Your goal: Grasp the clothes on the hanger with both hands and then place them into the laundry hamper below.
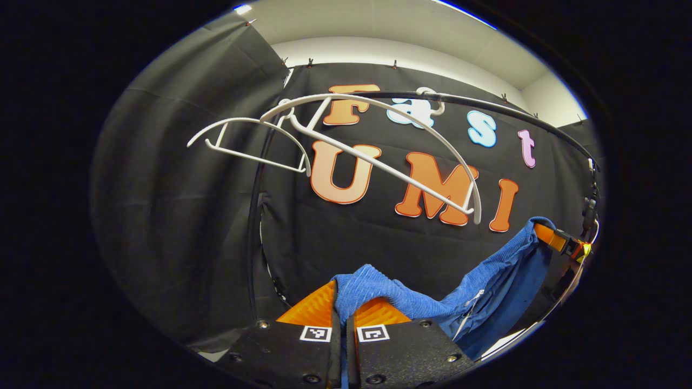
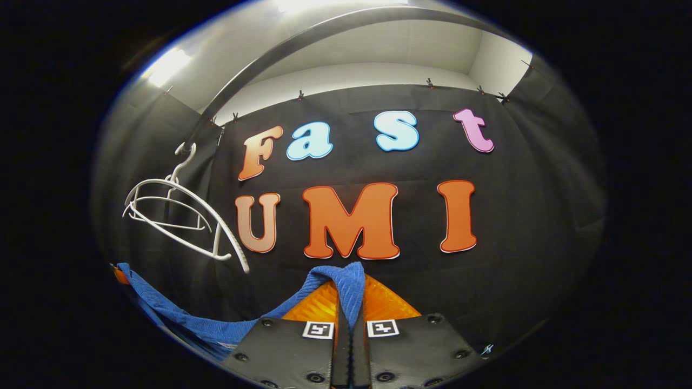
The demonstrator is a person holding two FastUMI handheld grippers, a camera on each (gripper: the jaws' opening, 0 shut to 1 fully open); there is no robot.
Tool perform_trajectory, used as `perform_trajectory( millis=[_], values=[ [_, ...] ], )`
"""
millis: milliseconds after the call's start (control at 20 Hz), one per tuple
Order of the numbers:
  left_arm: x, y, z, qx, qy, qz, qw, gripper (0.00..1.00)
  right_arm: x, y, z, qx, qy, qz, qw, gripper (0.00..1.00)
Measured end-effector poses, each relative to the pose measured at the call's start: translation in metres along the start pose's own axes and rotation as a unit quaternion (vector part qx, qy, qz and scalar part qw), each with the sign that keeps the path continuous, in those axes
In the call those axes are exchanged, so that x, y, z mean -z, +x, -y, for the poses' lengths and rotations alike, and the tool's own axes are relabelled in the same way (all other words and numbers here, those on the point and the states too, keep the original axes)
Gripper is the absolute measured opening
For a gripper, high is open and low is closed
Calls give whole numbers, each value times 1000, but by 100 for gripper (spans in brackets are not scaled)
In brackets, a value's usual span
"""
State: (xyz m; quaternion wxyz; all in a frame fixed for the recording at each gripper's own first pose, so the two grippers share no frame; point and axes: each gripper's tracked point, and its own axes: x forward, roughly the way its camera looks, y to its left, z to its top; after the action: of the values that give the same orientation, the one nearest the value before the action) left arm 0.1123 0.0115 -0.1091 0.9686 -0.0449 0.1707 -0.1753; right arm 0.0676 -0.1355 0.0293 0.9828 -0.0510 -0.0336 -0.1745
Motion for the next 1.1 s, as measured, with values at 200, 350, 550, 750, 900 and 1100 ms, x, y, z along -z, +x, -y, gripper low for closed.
perform_trajectory(
  millis=[200, 350, 550, 750, 900, 1100],
  values=[
    [34, -9, 3, -8, 6, -45, 999, 7, 18, -16, -27, -45, 18, -21, 999, 9],
    [54, -10, 8, -11, -1, -68, 998, 4, 52, -31, -59, -90, 22, -59, 994, 9],
    [75, 0, 14, -9, 5, -96, 995, 4, 98, -52, -111, -155, 4, -112, 982, 9],
    [112, 8, 33, 2, -10, -125, 992, 4, 151, -73, -152, -197, 34, -183, 963, 9],
    [154, 10, 50, 10, -22, -164, 986, 4, 204, -88, -171, -212, 40, -245, 945, 9],
    [223, 5, 66, 27, -33, -262, 964, 5, 268, -114, -168, -205, 54, -363, 907, 9]
  ],
)
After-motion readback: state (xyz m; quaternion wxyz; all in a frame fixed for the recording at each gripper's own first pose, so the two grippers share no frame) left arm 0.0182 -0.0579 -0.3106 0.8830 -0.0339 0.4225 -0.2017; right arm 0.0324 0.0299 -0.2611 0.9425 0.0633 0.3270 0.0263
